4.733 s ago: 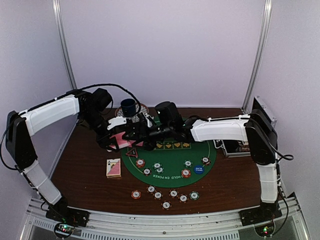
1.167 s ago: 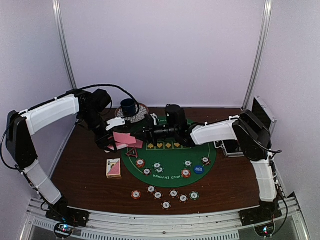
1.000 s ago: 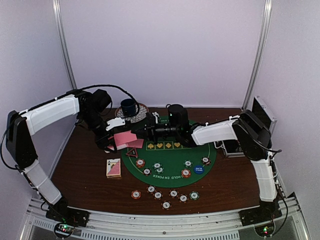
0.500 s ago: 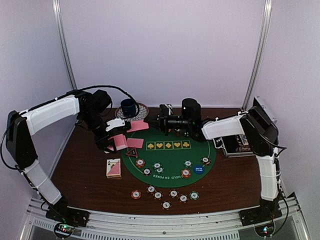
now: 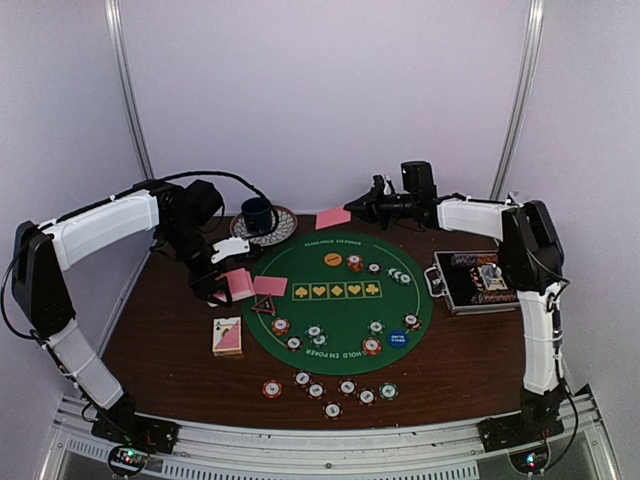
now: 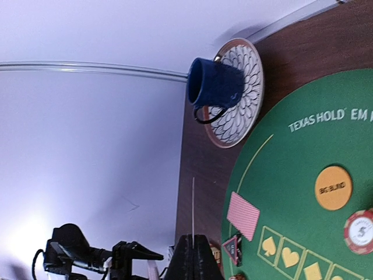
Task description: Distribute texas hold em gaming equipment
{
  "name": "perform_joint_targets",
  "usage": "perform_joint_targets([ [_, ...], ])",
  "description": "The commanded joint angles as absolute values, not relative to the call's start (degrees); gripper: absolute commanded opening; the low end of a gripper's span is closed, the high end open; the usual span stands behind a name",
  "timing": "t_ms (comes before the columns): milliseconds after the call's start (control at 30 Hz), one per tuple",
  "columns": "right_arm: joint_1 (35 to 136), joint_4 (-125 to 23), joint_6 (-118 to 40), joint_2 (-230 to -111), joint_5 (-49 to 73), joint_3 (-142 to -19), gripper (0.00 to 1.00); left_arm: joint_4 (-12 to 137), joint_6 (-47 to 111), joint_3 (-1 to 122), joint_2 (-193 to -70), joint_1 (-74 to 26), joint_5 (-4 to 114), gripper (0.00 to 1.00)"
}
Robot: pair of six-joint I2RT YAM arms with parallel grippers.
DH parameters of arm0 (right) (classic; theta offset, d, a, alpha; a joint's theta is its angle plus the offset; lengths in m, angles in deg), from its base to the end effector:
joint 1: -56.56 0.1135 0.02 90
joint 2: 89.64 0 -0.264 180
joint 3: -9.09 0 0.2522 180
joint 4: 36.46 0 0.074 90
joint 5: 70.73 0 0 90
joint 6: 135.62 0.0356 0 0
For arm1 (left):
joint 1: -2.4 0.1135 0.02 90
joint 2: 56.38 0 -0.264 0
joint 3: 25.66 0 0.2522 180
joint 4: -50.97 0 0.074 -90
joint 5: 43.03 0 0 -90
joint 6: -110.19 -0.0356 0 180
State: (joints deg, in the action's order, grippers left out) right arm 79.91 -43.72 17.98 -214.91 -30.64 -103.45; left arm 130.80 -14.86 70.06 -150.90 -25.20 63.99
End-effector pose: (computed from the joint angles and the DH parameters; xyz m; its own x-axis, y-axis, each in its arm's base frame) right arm 0.4570 0.2270 0.2403 -0.9594 0.2141 -0.1836 -0.1259 0.2576 0.9580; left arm 0.2737 -0.1548 0.2760 -0.4275 0.8431 -0.3262 0.9035 0.4110 -0.1217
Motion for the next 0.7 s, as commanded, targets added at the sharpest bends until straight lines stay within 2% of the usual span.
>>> perform_joint_targets([
  [0, 78.5, -54.6, 10.9, -223.0, -28.9, -111.2, 0.00, 131.1, -15.8, 71.0, -150.3, -25.4, 65.2, 0.00],
  [267, 77.7, -64.1, 7.0, -234.5, -24.3, -128.4, 0.00, 131.5, -15.9, 71.0, -149.7, -25.3, 65.8, 0.00],
  [600, 77.6, -68.1, 4.2, -240.2, -20.3, -135.6, 0.00, 131.8, -16.1, 70.7, -149.4, -25.4, 66.0, 0.00],
  [667, 77.6, -69.6, 2.8, -240.1, -19.7, -135.7, 0.11, 131.9, -16.2, 70.6, -149.3, -25.4, 66.0, 0.00],
])
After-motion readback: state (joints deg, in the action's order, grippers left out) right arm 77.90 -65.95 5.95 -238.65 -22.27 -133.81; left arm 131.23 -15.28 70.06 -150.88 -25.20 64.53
